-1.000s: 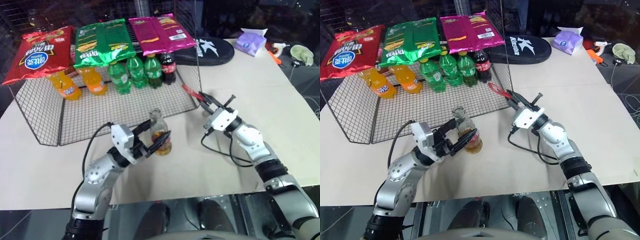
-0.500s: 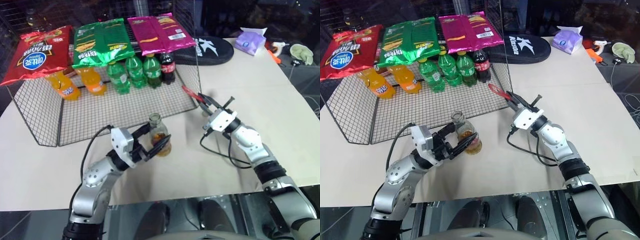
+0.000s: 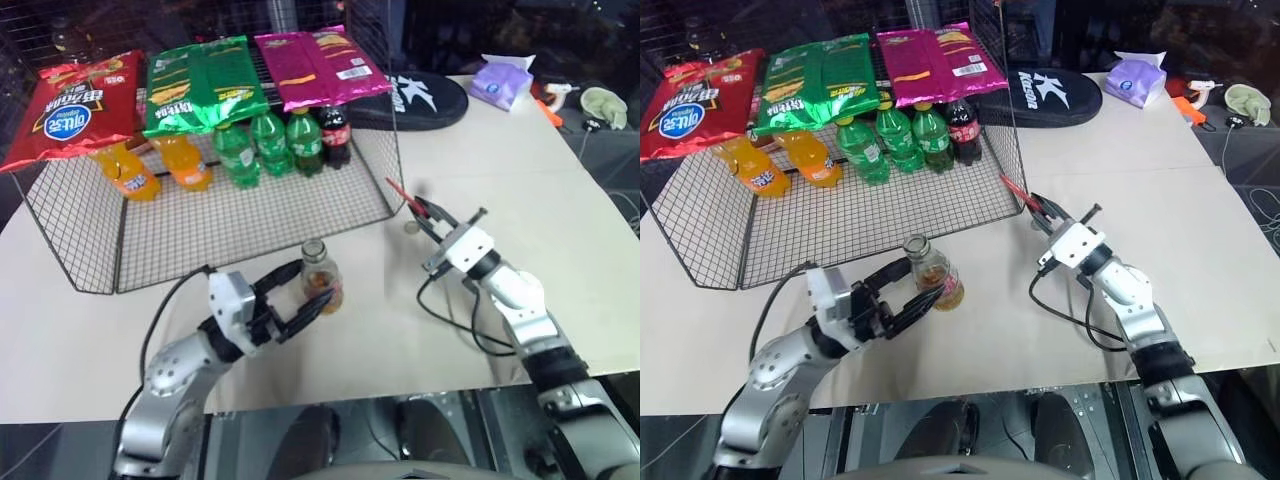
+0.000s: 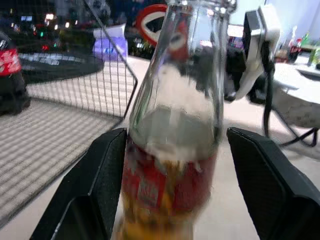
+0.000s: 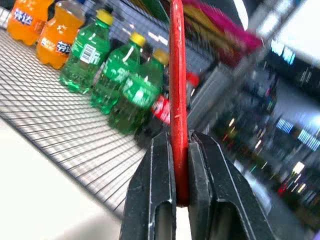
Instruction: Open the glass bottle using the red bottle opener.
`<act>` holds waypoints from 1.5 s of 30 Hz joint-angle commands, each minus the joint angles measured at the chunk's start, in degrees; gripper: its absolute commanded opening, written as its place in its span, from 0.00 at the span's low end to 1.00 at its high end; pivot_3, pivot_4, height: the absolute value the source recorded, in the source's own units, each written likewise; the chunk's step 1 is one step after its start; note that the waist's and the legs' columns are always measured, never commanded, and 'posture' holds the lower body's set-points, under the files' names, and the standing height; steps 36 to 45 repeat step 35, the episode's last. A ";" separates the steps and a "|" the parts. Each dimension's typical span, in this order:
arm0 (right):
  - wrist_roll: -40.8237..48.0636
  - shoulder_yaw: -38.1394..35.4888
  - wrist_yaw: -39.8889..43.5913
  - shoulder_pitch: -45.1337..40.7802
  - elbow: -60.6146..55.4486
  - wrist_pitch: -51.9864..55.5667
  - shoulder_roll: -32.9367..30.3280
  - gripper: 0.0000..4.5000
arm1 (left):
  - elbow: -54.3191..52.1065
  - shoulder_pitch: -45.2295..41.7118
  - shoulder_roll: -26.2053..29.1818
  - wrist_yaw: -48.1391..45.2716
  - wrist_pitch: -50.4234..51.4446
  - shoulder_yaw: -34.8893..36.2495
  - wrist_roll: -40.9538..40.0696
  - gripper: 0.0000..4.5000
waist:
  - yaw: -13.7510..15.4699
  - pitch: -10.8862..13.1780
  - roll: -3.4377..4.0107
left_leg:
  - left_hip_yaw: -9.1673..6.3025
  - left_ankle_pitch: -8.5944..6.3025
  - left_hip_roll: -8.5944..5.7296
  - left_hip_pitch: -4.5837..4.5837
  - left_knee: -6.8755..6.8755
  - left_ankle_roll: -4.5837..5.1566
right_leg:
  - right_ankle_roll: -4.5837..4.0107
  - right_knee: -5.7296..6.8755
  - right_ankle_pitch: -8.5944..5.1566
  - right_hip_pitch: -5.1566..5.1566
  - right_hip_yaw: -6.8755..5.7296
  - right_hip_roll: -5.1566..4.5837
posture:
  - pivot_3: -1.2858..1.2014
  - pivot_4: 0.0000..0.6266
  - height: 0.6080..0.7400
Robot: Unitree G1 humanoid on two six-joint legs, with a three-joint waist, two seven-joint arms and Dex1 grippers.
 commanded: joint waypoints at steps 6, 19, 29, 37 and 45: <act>21.66 -2.50 11.33 12.70 -22.73 30.48 -8.20 0.00 | -5.28 6.83 1.24 -0.25 -0.67 4.13 -0.83 0.73 | 0.58 0.02 0.01 | -0.08 -0.14 0.02 -0.03 -0.07 0.24 | 0.00 -0.23 0.00 0.07 -0.01 -0.24 | 0.52 0.24 1.00; 40.65 -10.58 13.51 21.60 -30.53 61.77 -13.68 0.68 | 0.01 13.65 0.98 1.97 -0.50 9.70 1.98 0.77 | 1.34 0.02 0.00 | -0.15 -0.22 -0.03 -0.15 -0.08 0.38 | 0.02 -0.50 0.01 0.12 -0.17 -0.30 | 0.52 0.24 1.00; 26.93 -20.76 27.76 30.50 -20.81 37.69 -18.52 0.97 | 4.99 15.56 4.04 4.18 2.93 16.65 4.30 0.77 | 1.87 -0.03 -0.16 | -0.23 -0.14 -0.11 -0.17 -0.07 0.22 | 0.04 -0.60 0.00 0.22 -0.50 -0.11 | 0.52 0.24 1.00; 25.22 -24.98 36.39 27.28 -9.70 29.30 -20.22 0.97 | 6.40 14.37 4.90 2.81 1.74 17.63 5.65 0.77 | 1.61 -0.02 -0.14 | -0.15 -0.24 -0.04 0.05 -0.05 0.40 | 0.05 -0.57 0.01 0.40 -0.41 -0.08 | 0.52 0.24 1.00; 25.22 -24.98 36.39 27.28 -9.70 29.30 -20.22 0.97 | 6.40 14.37 4.90 2.81 1.74 17.63 5.65 0.77 | 1.61 -0.02 -0.14 | -0.15 -0.24 -0.04 0.05 -0.05 0.40 | 0.05 -0.57 0.01 0.40 -0.41 -0.08 | 0.52 0.24 1.00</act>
